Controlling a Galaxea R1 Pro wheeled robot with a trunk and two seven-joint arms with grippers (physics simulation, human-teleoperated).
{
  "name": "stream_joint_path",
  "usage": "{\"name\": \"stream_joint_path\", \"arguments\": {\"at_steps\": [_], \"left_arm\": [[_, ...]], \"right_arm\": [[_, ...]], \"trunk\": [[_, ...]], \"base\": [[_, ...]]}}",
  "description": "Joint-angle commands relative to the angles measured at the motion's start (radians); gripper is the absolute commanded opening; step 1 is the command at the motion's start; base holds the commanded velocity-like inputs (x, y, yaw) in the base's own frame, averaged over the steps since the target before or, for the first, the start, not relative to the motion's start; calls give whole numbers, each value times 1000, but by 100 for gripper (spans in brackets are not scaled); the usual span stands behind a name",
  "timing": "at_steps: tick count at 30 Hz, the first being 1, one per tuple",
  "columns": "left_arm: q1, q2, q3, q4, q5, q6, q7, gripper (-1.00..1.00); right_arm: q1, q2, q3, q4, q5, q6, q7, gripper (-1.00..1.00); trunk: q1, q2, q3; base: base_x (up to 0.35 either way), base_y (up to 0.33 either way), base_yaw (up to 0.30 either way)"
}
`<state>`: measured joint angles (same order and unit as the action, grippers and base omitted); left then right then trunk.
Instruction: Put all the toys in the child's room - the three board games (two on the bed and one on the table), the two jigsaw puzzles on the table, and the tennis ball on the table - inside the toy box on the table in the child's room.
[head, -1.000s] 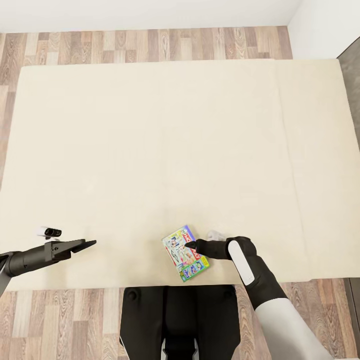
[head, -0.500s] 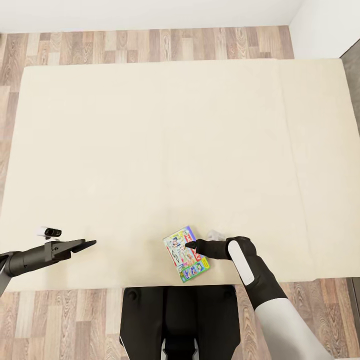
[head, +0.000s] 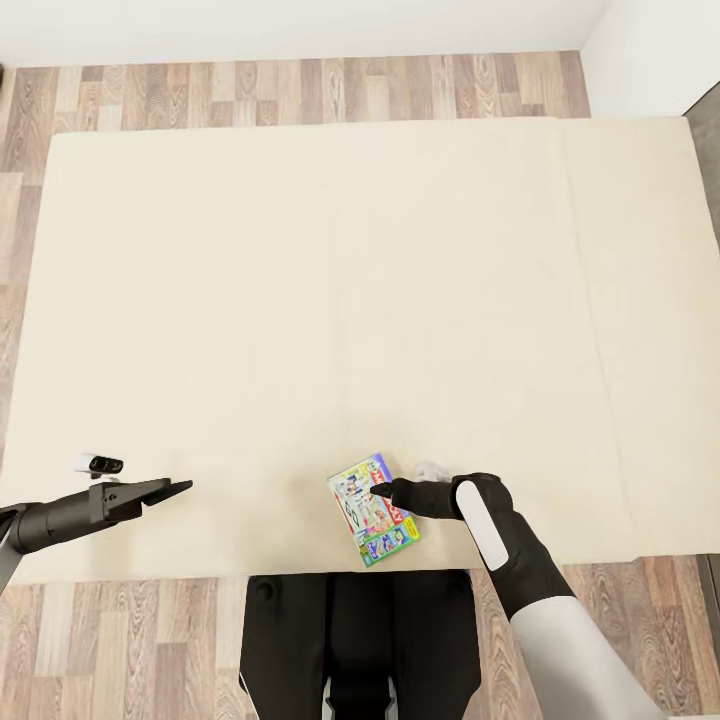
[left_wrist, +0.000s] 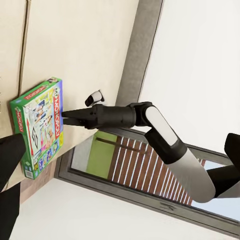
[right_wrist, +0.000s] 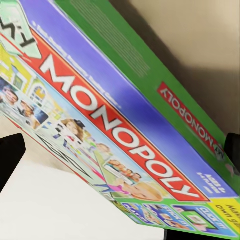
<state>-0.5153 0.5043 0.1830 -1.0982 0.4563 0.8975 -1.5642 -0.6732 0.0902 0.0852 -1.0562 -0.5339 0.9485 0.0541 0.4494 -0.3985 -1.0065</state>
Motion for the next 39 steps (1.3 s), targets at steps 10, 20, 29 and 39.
{"name": "stream_joint_path", "arguments": {"at_steps": [10,20,29,39], "left_arm": [[0,0,0,0,0,11,-4,100],[0,0,0,0,0,11,-4,100],[0,0,0,0,1,11,-4,100],[0,0,0,0,1,11,-5,100]], "right_arm": [[0,0,-1,-1,8,4,6,100],[0,0,-1,-1,8,4,6,100],[0,0,-1,-1,11,4,6,100],[0,2,1,-4,15,4,6,100]], "trunk": [[1,-2,-1],[1,-2,-1],[1,-2,-1],[1,-2,-1]], "base": [[0,82,0],[0,113,0],[0,24,0],[0,1,0]]}}
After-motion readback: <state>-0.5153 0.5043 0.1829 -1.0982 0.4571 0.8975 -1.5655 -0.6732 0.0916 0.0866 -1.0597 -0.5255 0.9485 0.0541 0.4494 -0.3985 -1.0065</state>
